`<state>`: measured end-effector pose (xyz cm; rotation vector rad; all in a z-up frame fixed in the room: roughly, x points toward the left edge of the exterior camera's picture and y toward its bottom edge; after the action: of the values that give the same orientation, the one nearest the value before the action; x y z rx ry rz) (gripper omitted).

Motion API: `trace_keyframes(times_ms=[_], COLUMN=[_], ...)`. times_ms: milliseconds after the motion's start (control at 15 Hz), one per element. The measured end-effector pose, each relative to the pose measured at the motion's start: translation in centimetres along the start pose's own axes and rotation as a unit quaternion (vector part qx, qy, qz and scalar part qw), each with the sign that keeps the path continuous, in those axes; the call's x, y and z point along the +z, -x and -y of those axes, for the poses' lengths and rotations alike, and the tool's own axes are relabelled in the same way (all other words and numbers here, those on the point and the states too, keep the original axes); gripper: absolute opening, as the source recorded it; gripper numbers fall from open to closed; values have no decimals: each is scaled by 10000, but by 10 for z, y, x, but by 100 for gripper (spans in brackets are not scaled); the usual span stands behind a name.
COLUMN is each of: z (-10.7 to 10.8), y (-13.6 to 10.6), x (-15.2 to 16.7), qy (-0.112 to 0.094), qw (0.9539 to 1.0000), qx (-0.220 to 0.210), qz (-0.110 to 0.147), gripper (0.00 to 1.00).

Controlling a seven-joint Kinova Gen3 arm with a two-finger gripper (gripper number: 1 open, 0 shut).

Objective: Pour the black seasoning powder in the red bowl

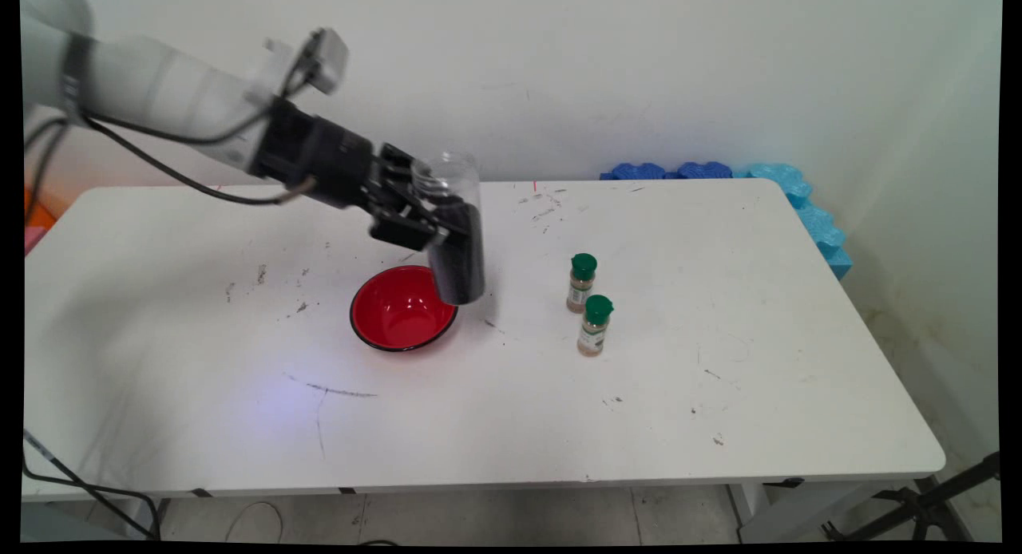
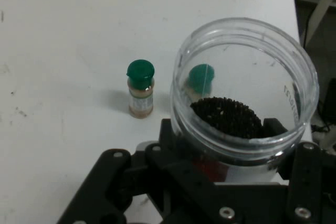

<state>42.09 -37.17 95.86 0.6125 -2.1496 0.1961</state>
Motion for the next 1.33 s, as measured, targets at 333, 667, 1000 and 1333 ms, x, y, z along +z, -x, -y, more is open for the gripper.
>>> trace_keyframes(times_ms=[333, 667, 1000, 1333], z=[-8, -9, -5, -1], y=[-8, -4, 3, 14], x=[-52, -98, -125, -132], qy=[38, 145, 166, 196], qw=[10000, 9995, 9992, 9977], qx=[-64, -118, -114, -429], qz=[28, 237, 345, 485], gripper=[0, 0, 0, 0])
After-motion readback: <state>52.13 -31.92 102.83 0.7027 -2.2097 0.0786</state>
